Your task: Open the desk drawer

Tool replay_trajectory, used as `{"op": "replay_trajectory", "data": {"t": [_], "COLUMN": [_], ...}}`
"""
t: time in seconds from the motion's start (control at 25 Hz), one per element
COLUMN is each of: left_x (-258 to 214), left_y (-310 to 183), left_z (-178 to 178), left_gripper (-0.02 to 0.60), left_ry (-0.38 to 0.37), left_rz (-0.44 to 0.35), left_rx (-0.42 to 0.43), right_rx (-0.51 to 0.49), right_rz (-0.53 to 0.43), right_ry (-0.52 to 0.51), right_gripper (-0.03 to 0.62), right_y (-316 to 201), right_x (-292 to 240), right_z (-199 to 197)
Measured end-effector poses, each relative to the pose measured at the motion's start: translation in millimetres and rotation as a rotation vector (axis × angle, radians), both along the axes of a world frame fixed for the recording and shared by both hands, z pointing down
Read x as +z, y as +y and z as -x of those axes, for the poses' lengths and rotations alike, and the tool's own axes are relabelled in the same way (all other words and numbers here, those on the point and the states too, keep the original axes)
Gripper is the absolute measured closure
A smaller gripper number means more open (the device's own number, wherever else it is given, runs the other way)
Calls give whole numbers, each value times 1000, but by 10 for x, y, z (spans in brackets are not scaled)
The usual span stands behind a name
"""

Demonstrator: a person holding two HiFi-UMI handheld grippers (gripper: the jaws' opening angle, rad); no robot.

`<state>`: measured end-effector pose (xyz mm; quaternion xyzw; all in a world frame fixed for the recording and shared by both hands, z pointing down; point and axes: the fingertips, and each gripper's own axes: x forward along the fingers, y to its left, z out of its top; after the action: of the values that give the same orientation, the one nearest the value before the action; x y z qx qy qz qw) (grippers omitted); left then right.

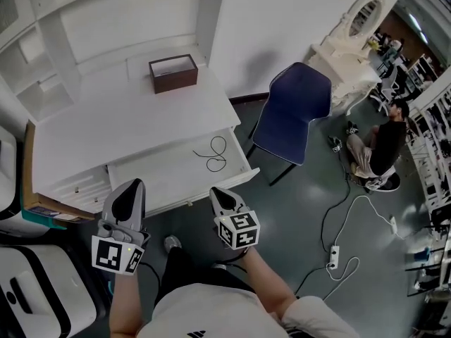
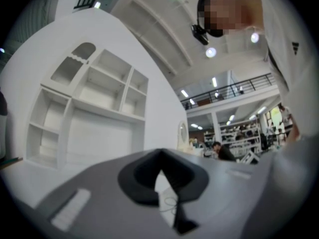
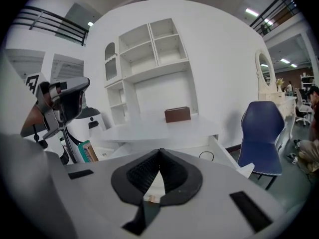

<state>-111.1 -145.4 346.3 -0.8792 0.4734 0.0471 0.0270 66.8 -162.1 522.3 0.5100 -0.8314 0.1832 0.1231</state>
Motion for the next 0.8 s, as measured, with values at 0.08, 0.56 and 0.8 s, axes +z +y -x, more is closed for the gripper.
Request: {"op": "replay_trajectory", "data": {"t": [0.08,0.56,0.8], "left_x": [-20,-154,-233], "left_y": [4,88,157], "left_z": [-32,-148,-205], "left_gripper": [577,577,577], "left_ry": [2,27,29], "left_rz": [-4,-21,-33], "left_rx": [5,19,23], "right_rx": [8,46,55], "right_rz": [-41,-259,-336], "right_ry": [0,20,8], "right_gripper": [592,592,592], "right_y": [4,141,247], "right_x": [-175,-1121,-1494], "right_z": [-31,-199,-282]}}
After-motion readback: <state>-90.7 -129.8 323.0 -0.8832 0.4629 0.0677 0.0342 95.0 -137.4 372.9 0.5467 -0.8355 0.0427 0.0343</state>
